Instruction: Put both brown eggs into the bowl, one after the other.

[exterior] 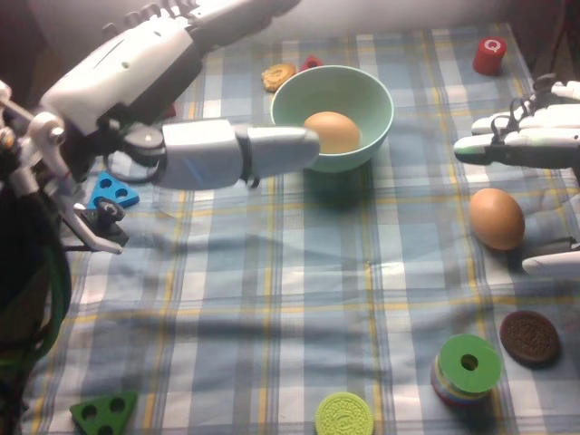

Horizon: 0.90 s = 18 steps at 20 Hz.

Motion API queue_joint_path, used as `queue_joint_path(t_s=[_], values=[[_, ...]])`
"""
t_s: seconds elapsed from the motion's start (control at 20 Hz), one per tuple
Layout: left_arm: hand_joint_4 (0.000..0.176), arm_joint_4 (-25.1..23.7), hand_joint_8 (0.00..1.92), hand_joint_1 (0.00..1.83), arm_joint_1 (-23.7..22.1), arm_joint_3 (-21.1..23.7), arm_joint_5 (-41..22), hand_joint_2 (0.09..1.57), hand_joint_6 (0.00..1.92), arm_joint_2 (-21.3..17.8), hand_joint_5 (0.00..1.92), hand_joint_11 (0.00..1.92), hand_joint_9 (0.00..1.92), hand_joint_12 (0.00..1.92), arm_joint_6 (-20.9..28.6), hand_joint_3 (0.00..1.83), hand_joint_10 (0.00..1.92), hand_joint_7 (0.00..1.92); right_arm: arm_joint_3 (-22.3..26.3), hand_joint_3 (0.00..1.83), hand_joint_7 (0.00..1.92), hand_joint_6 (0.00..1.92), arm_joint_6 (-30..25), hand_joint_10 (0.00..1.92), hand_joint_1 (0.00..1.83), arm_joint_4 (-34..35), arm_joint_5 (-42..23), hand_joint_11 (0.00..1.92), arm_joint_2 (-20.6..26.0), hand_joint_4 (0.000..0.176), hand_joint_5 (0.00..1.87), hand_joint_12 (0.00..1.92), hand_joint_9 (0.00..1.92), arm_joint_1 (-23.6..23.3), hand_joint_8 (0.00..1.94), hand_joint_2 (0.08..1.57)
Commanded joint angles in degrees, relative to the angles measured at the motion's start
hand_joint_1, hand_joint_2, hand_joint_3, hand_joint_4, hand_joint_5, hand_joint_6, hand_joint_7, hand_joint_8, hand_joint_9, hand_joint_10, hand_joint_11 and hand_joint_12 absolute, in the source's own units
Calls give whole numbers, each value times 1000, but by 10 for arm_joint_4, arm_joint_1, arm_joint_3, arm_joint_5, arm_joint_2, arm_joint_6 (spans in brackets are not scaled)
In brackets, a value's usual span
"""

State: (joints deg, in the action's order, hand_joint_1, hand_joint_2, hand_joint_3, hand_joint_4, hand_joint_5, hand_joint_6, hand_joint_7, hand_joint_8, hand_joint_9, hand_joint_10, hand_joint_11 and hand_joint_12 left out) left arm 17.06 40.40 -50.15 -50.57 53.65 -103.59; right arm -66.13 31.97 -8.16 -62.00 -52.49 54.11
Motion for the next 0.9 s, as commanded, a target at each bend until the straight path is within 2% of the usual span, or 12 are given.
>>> queue_joint_path(t_s=[0.0, 0.05, 0.1, 0.15, 0.2, 0.25, 0.35, 0.45, 0.6, 0.7, 0.75, 0.85], values=[[171, -24, 3, 778, -2, 6, -89, 810, 1, -2, 185, 0, 196, 193, 6, 1, 3, 223, -6, 1, 428, 1, -8, 23, 782, 16, -49, 231, 3, 113, 371, 879, 490, -7, 7, 983], [175, -24, 0, 754, 1, 9, -95, 829, 2, -2, 197, 0, 180, 124, 6, 5, 1, 210, -9, 7, 428, 0, -8, 22, 724, 15, -41, 228, 2, 105, 361, 877, 497, -9, 6, 996], [176, -24, 4, 741, 8, 14, -104, 836, 9, -2, 216, 0, 178, 111, 8, 6, 1, 216, -14, 12, 424, 3, -8, 17, 673, 12, -29, 211, -2, 76, 368, 868, 492, -14, 3, 1013], [153, -23, 3, 735, 16, 17, -113, 847, 17, -3, 237, 0, 177, 109, 10, 10, 1, 216, -20, 3, 457, 2, -8, 11, 673, 9, -18, 244, -9, 42, 401, 827, 527, -19, 2, 1023], [131, -22, 3, 763, 18, 19, -115, 857, 12, -4, 280, 0, 187, 118, 10, 5, 2, 229, -23, 3, 441, 0, -8, 2, 715, 8, -12, 208, -14, 45, 373, 798, 506, -23, 0, 1032], [129, -21, 2, 764, 20, 20, -115, 860, 6, -5, 280, 1, 194, 122, 13, 4, 4, 230, -27, 1, 440, 0, -8, 1, 706, 6, -5, 228, -18, 28, 377, 766, 513, -28, 0, 1035], [163, -21, 4, 747, 20, 20, -115, 868, 0, -5, 248, 32, 235, 146, 20, 7, 17, 239, -36, 0, 468, 2, -8, 9, 751, 1, 11, 289, -27, 0, 395, 733, 553, -37, 4, 997], [168, -20, 0, 684, 20, 20, -115, 883, 0, -5, 265, 0, 271, 316, 20, 0, 1, 274, -42, 0, 474, 0, -8, 6, 789, -11, 29, 292, -34, 12, 384, 730, 550, -49, 5, 981], [167, -15, 0, 651, 21, 20, -116, 868, 4, -5, 284, 0, 316, 429, 20, 0, 3, 320, -47, 0, 464, 0, -8, 0, 823, -28, 51, 316, -40, 71, 408, 584, 524, -63, 0, 970], [137, -12, 0, 770, 22, 20, -118, 903, 7, -6, 323, 0, 311, 415, 20, 4, 0, 318, -47, 0, 471, 21, -8, 0, 804, -31, 55, 306, -40, 98, 473, 564, 505, -62, 2, 972], [142, -9, 0, 848, 24, 20, -118, 930, 1, -7, 315, 0, 314, 414, 21, 12, 1, 315, -47, 0, 444, 5, -8, 0, 795, -35, 59, 264, -40, 115, 510, 586, 478, -63, 0, 979], [147, -6, 0, 865, 25, 20, -120, 952, 1, -9, 313, 0, 324, 489, 22, 4, 2, 311, -47, 0, 467, 3, -10, 2, 787, -42, 65, 241, -40, 98, 543, 649, 495, -63, 5, 990]])
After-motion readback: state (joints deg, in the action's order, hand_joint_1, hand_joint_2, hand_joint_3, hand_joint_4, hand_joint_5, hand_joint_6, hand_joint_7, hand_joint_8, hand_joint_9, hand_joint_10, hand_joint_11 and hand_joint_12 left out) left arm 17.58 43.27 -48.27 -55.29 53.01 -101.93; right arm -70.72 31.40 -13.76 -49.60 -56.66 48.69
